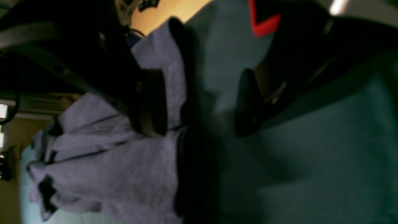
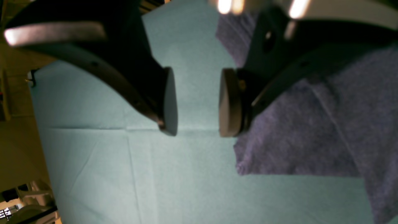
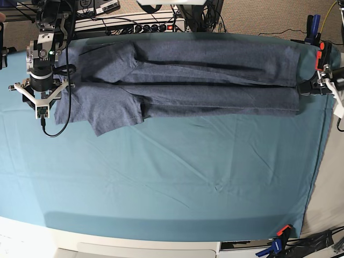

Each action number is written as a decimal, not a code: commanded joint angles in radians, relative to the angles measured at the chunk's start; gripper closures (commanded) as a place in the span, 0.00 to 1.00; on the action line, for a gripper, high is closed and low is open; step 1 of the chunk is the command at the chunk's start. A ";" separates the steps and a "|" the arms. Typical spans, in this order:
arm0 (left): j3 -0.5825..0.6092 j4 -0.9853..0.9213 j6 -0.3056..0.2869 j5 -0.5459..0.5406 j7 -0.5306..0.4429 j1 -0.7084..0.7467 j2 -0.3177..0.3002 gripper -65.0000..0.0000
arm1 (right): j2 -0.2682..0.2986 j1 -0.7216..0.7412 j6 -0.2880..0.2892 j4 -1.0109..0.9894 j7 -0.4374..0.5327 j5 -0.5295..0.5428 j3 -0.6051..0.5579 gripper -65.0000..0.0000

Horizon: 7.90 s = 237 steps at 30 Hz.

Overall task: Fold the T-shirt properly
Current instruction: 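Open the left gripper and release the shirt edge, then grasp the shirt end with the left gripper and drag it toward the right gripper, then fold the gripped shirt end over the middle with the left gripper, then press the folded end down and hold it with the left gripper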

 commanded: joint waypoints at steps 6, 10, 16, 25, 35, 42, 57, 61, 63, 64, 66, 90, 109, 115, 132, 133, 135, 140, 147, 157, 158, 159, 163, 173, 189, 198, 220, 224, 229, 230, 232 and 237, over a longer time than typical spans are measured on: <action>-0.007 0.011 -0.005 -0.004 0.005 -0.008 0.011 0.44 | 0.014 0.008 -0.013 0.018 0.023 -0.009 0.008 0.64; -0.006 0.011 -0.005 -0.004 0.005 -0.005 0.023 0.44 | 0.014 0.008 -0.013 0.018 0.023 -0.009 0.008 0.64; 0.040 0.011 -0.002 -0.004 0.005 0.006 0.025 0.44 | 0.014 0.008 -0.013 0.018 0.023 -0.009 0.008 0.64; 0.091 0.011 -0.003 -0.004 0.005 0.005 0.044 0.45 | 0.014 0.008 -0.013 0.018 0.023 -0.009 0.008 0.64; 0.091 0.011 -0.004 -0.004 0.005 0.005 0.047 0.90 | 0.014 0.008 -0.013 0.018 0.023 -0.009 0.008 0.64; 0.091 0.014 -0.005 -0.004 0.011 0.000 0.047 1.00 | 0.014 0.008 -0.013 0.018 0.023 -0.009 0.008 0.64; 0.091 0.382 -0.005 -0.004 0.076 0.001 0.056 1.00 | 0.009 0.008 -0.013 0.018 0.023 -0.009 0.008 0.64; 0.091 0.485 -0.005 -0.004 0.075 0.007 0.092 1.00 | 0.009 0.008 -0.013 0.018 0.023 -0.009 0.008 0.64; 0.091 0.529 -0.005 -0.004 0.051 0.017 0.116 1.00 | 0.009 0.008 -0.013 0.018 0.023 -0.009 0.008 0.64; 0.091 0.549 -0.005 -0.004 0.039 0.022 0.130 1.00 | 0.009 0.008 -0.013 0.018 0.023 -0.009 0.008 0.64; 0.091 0.579 -0.005 0.007 0.032 0.026 0.159 1.00 | 0.009 0.008 -0.013 0.018 0.023 -0.009 0.008 0.64; 0.203 0.602 -0.005 0.139 -0.034 0.025 0.390 1.00 | 0.009 0.008 -0.013 0.018 0.025 -0.009 0.008 0.64; 0.327 0.602 -0.005 0.291 -0.100 -0.030 0.512 1.00 | 0.009 0.008 -0.013 0.018 0.026 -0.009 0.008 0.64; 0.327 0.602 -0.005 0.291 -0.099 -0.030 0.513 1.00 | 0.009 0.008 -0.013 0.018 0.026 -0.009 0.008 0.64; 0.327 0.602 -0.005 0.377 -0.108 -0.030 0.557 1.00 | 0.009 0.008 -0.013 0.018 0.026 -0.009 0.008 0.64; 0.328 0.602 -0.005 0.380 -0.108 -0.030 0.559 1.00 | 0.009 0.008 -0.013 0.018 0.026 -0.008 0.008 0.64; 0.338 0.602 -0.005 0.380 -0.108 -0.030 0.559 1.00 | 0.009 0.008 -0.013 0.018 0.027 -0.009 0.008 0.64; 0.386 0.602 -0.005 0.422 -0.136 -0.030 0.562 1.00 | 0.009 0.008 -0.013 0.018 0.027 -0.009 0.008 0.64; 0.406 0.602 -0.005 0.486 -0.187 -0.038 0.598 1.00 | 0.009 0.008 -0.013 0.018 0.028 -0.009 0.008 0.64; 0.406 0.602 -0.005 0.486 -0.185 -0.052 0.598 1.00 | 0.009 0.008 -0.013 0.018 0.028 -0.009 0.008 0.64; 0.406 0.602 -0.005 0.486 -0.183 -0.052 0.598 1.00 | 0.009 0.008 -0.013 0.018 0.028 -0.009 0.008 0.64; 0.406 0.602 -0.005 0.486 -0.183 -0.052 0.598 0.93 | 0.009 0.008 -0.013 0.018 0.028 -0.009 0.008 0.64; 0.406 0.602 -0.005 0.486 -0.192 -0.049 0.598 0.59 | 0.009 0.008 -0.013 0.018 0.028 -0.009 0.008 0.64; 0.406 0.602 -0.005 0.499 -0.203 -0.050 0.648 0.58 | 0.009 0.008 -0.013 0.018 0.029 -0.009 0.008 0.64; 0.402 0.994 -0.005 0.597 -0.188 -0.044 0.604 0.62 | 0.009 0.008 -0.013 0.018 0.029 -0.009 0.008 0.64; 0.402 1.006 0.122 0.965 -0.304 -0.044 0.525 1.00 | 0.009 0.008 -0.013 0.018 0.031 -0.001 0.008 0.64; 0.403 1.004 0.319 1.271 -0.309 0.093 0.509 1.00 | 0.009 0.008 -0.013 0.018 0.042 0.018 0.008 0.64; 0.406 1.004 0.298 1.237 -0.331 0.120 0.513 1.00 | 0.009 0.008 -0.013 0.018 0.045 0.018 0.008 0.64; 0.406 0.999 0.294 1.315 -0.389 0.127 0.524 1.00 | 0.009 0.008 -0.013 0.018 0.050 0.018 0.008 0.64; 0.406 0.998 0.301 1.332 -0.401 0.127 0.524 1.00 | 0.009 0.008 -0.013 0.018 0.051 0.018 0.008 0.64; 0.406 0.993 0.346 1.361 -0.416 0.126 0.524 1.00 | 0.009 0.008 -0.013 0.018 0.052 0.018 0.008 0.64; 0.406 0.917 0.373 1.400 -0.472 0.114 0.532 1.00 | 0.009 0.009 -0.013 0.018 0.054 0.018 0.008 0.64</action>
